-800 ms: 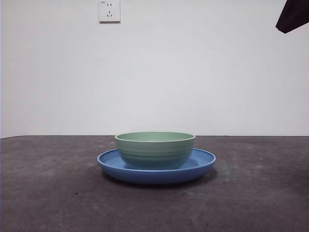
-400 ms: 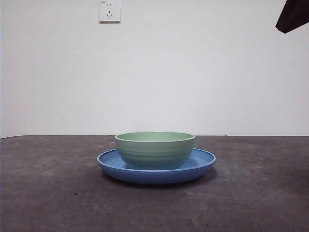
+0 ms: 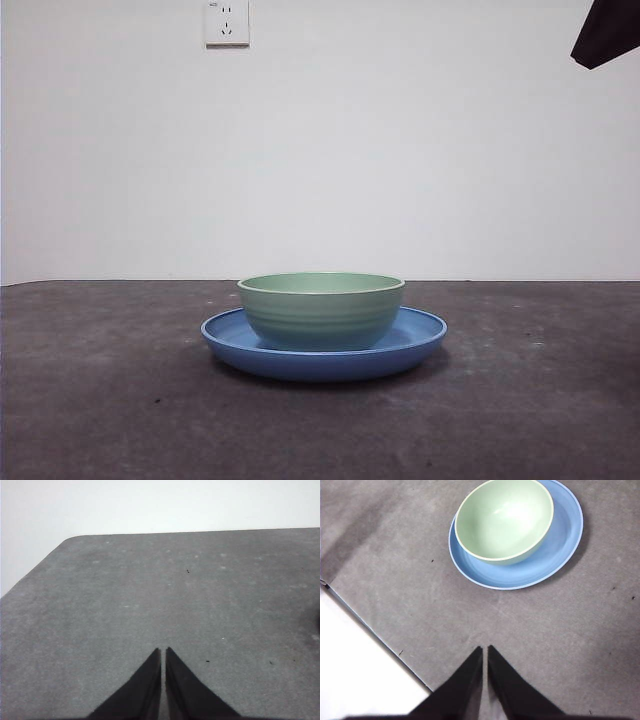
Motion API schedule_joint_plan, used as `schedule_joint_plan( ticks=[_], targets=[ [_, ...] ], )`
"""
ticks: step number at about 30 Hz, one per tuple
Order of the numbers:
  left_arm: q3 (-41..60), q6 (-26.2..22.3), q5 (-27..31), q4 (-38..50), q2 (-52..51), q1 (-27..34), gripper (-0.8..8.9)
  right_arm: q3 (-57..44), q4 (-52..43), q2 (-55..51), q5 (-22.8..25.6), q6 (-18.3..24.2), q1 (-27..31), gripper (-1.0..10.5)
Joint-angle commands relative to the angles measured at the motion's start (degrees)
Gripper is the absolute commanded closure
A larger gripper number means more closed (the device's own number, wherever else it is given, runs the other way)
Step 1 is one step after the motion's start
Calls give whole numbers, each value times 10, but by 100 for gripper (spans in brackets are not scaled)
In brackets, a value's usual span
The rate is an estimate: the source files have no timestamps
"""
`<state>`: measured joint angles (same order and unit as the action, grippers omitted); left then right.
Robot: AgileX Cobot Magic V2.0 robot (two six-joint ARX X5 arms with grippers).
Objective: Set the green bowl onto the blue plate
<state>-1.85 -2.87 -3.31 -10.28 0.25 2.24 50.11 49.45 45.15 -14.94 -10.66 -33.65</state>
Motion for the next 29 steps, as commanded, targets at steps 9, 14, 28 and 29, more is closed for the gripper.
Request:
schedule_joint_plan(
  ticks=[9, 14, 28, 29],
  targets=[
    [12, 5, -1, -4, -1, 1, 798, 1, -65, -54, 15, 47, 71, 936],
    [12, 5, -1, -4, -1, 1, 798, -55, -166, -142, 16, 53, 174, 936],
    [12, 5, -1, -4, -1, 1, 798, -347, -404, -385, 65, 56, 315, 936],
    [12, 5, -1, -4, -1, 1, 798, -362, -406, -398, 67, 56, 316, 936]
  ],
)
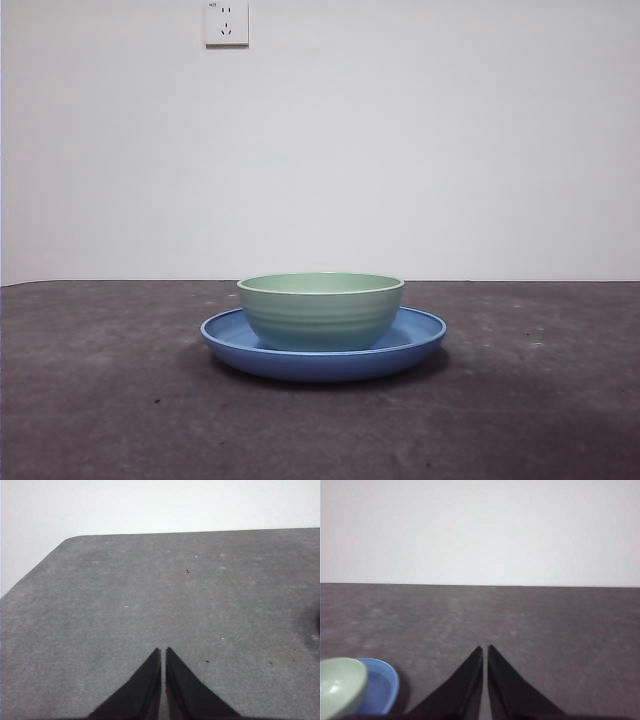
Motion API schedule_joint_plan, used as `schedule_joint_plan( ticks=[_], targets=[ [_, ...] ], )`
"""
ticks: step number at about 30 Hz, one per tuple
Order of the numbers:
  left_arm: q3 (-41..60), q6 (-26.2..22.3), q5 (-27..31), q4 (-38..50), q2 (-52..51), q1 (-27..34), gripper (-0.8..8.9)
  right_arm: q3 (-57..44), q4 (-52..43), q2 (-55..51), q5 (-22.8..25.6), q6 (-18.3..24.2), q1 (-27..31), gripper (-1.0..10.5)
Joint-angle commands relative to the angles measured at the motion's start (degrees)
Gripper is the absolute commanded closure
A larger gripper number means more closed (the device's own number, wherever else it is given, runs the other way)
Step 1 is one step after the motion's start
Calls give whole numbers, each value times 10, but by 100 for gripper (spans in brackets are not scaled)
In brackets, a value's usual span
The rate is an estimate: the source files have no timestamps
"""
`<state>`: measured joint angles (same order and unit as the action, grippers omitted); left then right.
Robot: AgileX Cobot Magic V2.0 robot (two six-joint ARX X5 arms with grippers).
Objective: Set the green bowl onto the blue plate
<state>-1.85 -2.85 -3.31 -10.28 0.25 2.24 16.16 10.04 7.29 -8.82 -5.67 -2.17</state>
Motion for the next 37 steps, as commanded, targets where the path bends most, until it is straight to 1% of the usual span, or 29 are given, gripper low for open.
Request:
schedule_joint_plan(
  ticks=[1, 3, 7, 17, 20, 24, 27, 37],
  targets=[
    [12, 5, -1, -4, -1, 1, 798, -35, -12, -29, 12, 6, 2, 936],
    [12, 5, -1, -4, -1, 1, 798, -59, -12, -47, 35, 6, 2, 936],
    [12, 5, -1, -4, -1, 1, 798, -94, -12, -69, 61, 5, 2, 936],
    [12, 5, -1, -4, -1, 1, 798, -145, -14, -71, 61, 2, 2, 936],
    [12, 5, -1, -4, -1, 1, 798, -155, -6, -71, 59, -5, 2, 936],
    [12, 5, -1, -4, -1, 1, 798, -155, 3, -71, 59, -4, 2, 936],
    [12, 5, -1, -4, -1, 1, 798, -155, -2, -71, 59, -12, 2, 936],
    [12, 5, -1, -4, -1, 1, 798, -155, -11, -71, 59, -12, 2, 936]
  ],
)
